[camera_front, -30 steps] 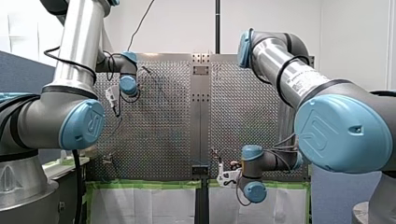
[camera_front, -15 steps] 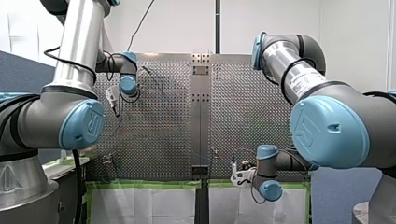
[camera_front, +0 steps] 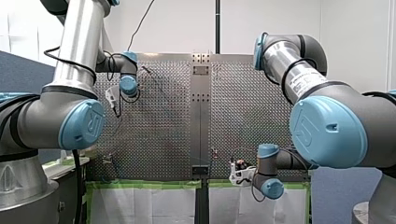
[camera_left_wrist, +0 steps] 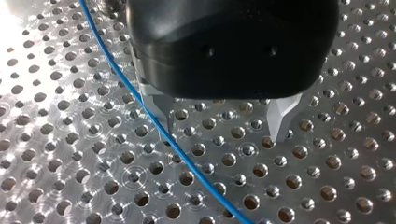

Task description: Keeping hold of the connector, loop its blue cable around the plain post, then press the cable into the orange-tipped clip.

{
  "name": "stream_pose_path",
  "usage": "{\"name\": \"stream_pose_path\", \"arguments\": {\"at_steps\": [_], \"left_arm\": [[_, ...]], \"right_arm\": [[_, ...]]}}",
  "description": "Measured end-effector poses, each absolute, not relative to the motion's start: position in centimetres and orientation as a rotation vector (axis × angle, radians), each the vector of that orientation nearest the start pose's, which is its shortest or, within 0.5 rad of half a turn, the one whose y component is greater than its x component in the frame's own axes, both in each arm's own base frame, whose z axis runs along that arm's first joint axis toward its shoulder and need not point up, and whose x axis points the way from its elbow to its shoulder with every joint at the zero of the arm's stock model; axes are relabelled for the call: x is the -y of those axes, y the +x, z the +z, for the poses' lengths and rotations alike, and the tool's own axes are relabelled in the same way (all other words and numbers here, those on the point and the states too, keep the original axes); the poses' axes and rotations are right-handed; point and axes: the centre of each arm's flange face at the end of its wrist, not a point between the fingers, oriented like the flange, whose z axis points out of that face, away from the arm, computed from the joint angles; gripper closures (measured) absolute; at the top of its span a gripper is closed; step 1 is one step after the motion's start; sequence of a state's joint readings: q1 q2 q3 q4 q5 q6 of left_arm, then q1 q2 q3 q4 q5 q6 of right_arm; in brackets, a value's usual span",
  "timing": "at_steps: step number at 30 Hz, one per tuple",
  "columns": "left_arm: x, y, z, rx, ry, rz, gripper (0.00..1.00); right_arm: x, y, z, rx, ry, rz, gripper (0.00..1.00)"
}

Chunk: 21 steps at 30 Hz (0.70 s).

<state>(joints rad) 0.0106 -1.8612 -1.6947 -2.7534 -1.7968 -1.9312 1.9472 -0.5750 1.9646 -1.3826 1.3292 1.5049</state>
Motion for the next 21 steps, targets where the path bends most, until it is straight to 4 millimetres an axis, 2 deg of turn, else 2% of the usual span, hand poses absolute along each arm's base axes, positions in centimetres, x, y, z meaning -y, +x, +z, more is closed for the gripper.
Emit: {"name": "stream_pose_path", "arguments": {"at_steps": [21], "left_arm": [[11.2, 57.2, 30.7, -1.514, -0.559, -0.203, 0.00]], "right_arm": [[40.7, 36.4, -9.4, 0.636, 1.817, 1.744, 1.00]]}}
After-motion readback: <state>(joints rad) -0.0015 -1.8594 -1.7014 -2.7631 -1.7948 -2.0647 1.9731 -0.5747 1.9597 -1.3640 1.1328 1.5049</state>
